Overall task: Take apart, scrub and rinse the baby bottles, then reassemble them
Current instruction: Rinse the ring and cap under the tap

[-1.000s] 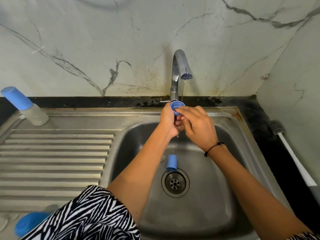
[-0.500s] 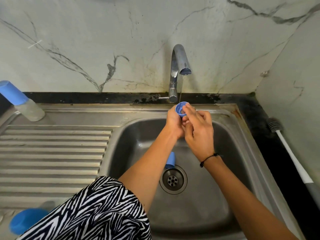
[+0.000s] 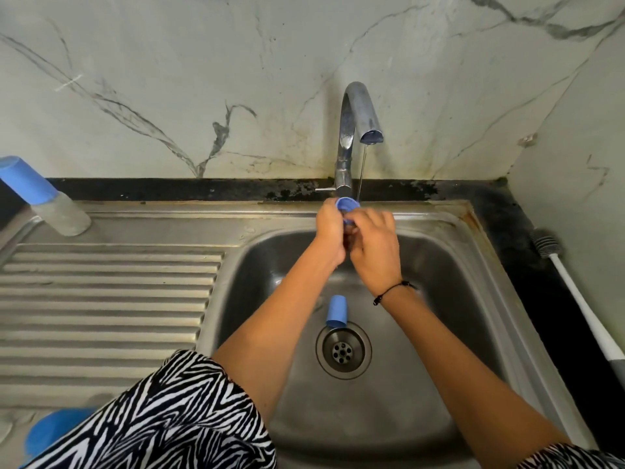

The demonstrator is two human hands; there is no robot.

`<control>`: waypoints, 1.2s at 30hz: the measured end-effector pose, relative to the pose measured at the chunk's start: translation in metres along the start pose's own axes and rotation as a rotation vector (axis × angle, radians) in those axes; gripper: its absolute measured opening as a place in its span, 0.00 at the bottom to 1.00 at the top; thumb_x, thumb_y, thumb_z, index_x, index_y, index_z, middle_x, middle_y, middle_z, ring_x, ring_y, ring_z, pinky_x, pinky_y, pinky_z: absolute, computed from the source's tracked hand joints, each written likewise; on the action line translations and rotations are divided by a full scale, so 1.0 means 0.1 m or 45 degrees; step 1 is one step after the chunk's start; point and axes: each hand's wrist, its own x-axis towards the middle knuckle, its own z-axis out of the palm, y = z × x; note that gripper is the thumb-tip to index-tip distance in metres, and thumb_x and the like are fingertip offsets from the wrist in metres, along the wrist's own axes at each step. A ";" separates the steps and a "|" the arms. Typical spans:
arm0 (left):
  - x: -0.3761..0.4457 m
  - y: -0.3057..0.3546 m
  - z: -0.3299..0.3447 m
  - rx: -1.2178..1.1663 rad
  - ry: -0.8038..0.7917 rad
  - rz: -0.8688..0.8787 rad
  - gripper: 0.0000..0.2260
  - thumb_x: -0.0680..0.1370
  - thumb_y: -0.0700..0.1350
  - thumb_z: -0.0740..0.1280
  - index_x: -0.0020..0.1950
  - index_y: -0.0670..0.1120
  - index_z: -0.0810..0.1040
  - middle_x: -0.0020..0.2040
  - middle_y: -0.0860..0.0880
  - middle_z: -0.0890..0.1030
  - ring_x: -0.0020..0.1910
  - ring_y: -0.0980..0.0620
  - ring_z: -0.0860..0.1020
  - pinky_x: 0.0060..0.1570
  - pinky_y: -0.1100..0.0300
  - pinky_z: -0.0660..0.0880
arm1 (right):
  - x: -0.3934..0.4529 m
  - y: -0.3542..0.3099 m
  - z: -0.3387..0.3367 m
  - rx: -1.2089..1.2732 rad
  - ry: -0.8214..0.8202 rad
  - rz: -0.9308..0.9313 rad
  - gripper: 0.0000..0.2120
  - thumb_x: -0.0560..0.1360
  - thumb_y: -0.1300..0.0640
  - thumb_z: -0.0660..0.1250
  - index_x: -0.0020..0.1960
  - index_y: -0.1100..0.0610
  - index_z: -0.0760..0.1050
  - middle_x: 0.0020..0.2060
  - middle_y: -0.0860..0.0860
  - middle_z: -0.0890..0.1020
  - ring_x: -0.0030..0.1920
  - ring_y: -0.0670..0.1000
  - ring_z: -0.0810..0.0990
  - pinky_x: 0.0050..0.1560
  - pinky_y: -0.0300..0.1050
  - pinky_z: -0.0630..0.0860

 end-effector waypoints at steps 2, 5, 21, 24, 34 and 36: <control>0.01 -0.06 -0.15 -0.150 0.010 -0.143 0.19 0.80 0.44 0.50 0.30 0.45 0.68 0.17 0.51 0.66 0.14 0.57 0.64 0.16 0.71 0.59 | -0.04 -0.01 0.02 -0.072 -0.067 -0.133 0.18 0.65 0.65 0.55 0.48 0.59 0.80 0.44 0.53 0.82 0.45 0.58 0.73 0.44 0.47 0.72; -0.06 -0.23 -0.30 -0.118 0.000 -0.379 0.18 0.79 0.45 0.49 0.29 0.47 0.64 0.16 0.52 0.61 0.13 0.56 0.59 0.17 0.72 0.54 | -0.13 0.07 -0.02 -0.232 -0.162 -0.285 0.13 0.66 0.59 0.56 0.41 0.56 0.80 0.38 0.49 0.81 0.43 0.57 0.75 0.40 0.52 0.75; -0.11 -0.17 -0.10 -0.093 -0.039 -0.308 0.20 0.78 0.46 0.56 0.27 0.46 0.73 0.22 0.51 0.73 0.22 0.56 0.71 0.27 0.65 0.67 | -0.12 0.02 -0.10 0.250 -0.178 0.307 0.24 0.76 0.65 0.61 0.72 0.61 0.64 0.67 0.57 0.71 0.68 0.55 0.67 0.68 0.41 0.59; -0.11 -0.14 -0.18 0.020 -0.056 -0.327 0.22 0.78 0.46 0.55 0.24 0.47 0.73 0.21 0.52 0.73 0.20 0.56 0.72 0.23 0.69 0.67 | 0.00 0.03 -0.12 0.211 -0.313 0.248 0.25 0.75 0.61 0.65 0.70 0.60 0.67 0.64 0.57 0.75 0.65 0.56 0.71 0.66 0.44 0.63; -0.10 -0.06 -0.21 -0.036 -0.175 -0.362 0.27 0.80 0.62 0.53 0.45 0.40 0.76 0.33 0.43 0.82 0.30 0.50 0.81 0.33 0.58 0.80 | 0.14 0.13 -0.22 0.186 -0.472 0.231 0.25 0.74 0.58 0.69 0.69 0.58 0.69 0.62 0.56 0.77 0.63 0.54 0.73 0.67 0.47 0.66; -0.11 -0.06 -0.21 -0.029 -0.167 -0.355 0.22 0.81 0.58 0.56 0.46 0.40 0.76 0.32 0.44 0.82 0.29 0.51 0.81 0.31 0.60 0.80 | 0.15 0.13 -0.21 0.171 -0.458 0.201 0.25 0.72 0.58 0.70 0.68 0.58 0.71 0.61 0.55 0.77 0.64 0.56 0.73 0.67 0.54 0.65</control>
